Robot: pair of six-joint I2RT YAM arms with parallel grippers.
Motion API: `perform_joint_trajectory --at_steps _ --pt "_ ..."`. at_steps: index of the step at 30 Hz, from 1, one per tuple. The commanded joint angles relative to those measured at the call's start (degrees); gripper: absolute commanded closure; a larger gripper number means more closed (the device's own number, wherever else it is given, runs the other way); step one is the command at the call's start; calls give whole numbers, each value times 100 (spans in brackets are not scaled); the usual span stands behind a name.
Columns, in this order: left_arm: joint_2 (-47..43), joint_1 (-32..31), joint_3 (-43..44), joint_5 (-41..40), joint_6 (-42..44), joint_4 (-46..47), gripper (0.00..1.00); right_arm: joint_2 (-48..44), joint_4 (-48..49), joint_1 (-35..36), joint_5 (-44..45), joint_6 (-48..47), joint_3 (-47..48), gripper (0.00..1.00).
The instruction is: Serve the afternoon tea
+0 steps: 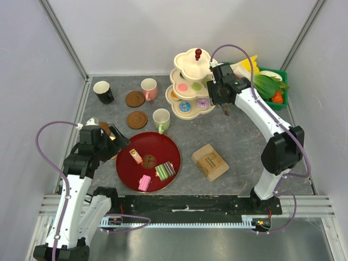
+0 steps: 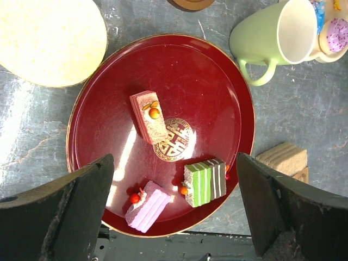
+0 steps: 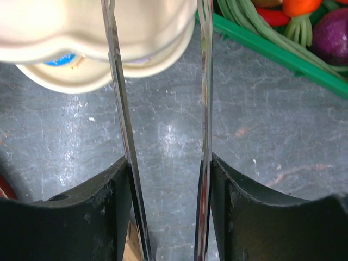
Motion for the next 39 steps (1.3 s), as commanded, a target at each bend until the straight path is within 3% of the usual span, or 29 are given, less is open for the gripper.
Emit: perform_joint_trajectory --at_steps 1,10,20,26,31,39 --pt "-88 5 145 -22 95 99 1 -706 -141 134 344 149 -241 40" --pt "-62 -4 48 101 68 195 1 -1629 -633 687 485 404 -839 40" --pt "-158 5 -13 74 51 125 1 -2254 -556 2971 353 992 -1489 41" --pt "-299 -4 136 -66 68 -165 1 -1684 -81 4202 459 1195 -1429 41" --pt "-501 5 189 -128 77 -297 1 -613 -45 4976 861 1239 -893 40" --pt "-484 5 224 -356 235 -455 1 531 -72 5557 1241 1441 -146 39"
